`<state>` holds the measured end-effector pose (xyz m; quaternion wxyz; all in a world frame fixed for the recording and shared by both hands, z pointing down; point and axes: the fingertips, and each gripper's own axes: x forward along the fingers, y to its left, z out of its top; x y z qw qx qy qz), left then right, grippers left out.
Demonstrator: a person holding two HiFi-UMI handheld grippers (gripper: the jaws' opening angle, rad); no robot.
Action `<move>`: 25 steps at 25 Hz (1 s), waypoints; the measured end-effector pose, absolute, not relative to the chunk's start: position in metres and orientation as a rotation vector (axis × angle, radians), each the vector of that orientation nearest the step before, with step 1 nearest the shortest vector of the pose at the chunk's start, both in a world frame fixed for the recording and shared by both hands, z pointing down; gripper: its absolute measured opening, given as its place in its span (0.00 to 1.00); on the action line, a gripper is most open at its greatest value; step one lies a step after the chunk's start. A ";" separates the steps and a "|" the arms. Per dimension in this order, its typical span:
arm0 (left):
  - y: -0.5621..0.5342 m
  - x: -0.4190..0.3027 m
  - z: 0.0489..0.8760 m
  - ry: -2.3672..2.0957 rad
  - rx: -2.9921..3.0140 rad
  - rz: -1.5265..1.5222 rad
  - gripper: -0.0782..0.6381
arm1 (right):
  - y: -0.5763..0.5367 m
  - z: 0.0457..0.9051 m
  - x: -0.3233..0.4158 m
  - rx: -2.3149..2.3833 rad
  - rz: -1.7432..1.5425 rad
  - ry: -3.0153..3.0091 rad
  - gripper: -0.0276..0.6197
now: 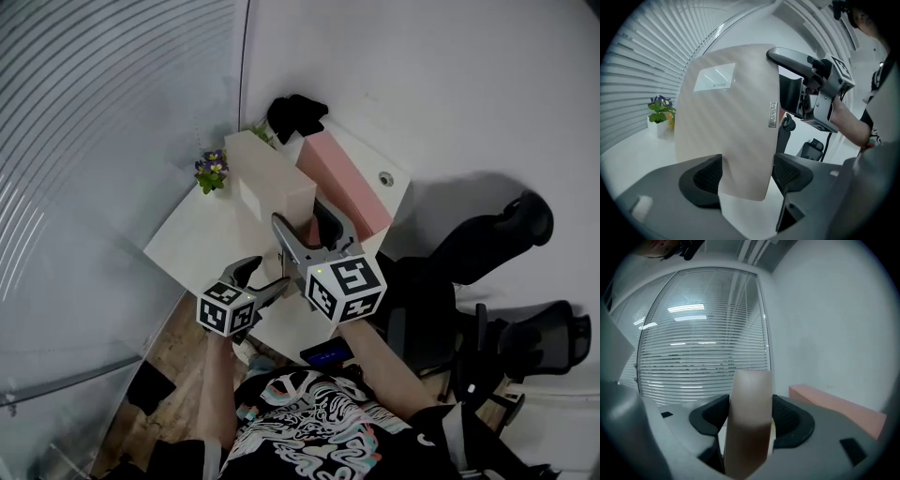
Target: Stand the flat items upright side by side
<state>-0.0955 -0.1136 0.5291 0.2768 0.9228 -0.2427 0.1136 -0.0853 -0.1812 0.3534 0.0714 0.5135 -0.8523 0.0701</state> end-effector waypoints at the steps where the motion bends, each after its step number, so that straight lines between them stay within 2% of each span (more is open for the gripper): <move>1: -0.114 -0.095 0.532 -0.665 2.480 0.310 0.59 | -0.179 0.356 -0.083 1.542 0.217 -2.559 0.49; 10: -0.122 -0.104 0.550 -0.748 2.332 0.161 0.55 | -0.152 0.395 -0.064 1.482 0.252 -2.477 0.48; 18: -0.149 -0.148 0.555 -0.916 2.102 -0.111 0.52 | -0.132 0.424 -0.051 1.451 0.302 -2.422 0.47; 25: -0.158 -0.125 0.577 -0.868 2.050 -0.049 0.49 | -0.119 0.426 -0.045 1.443 0.291 -2.407 0.47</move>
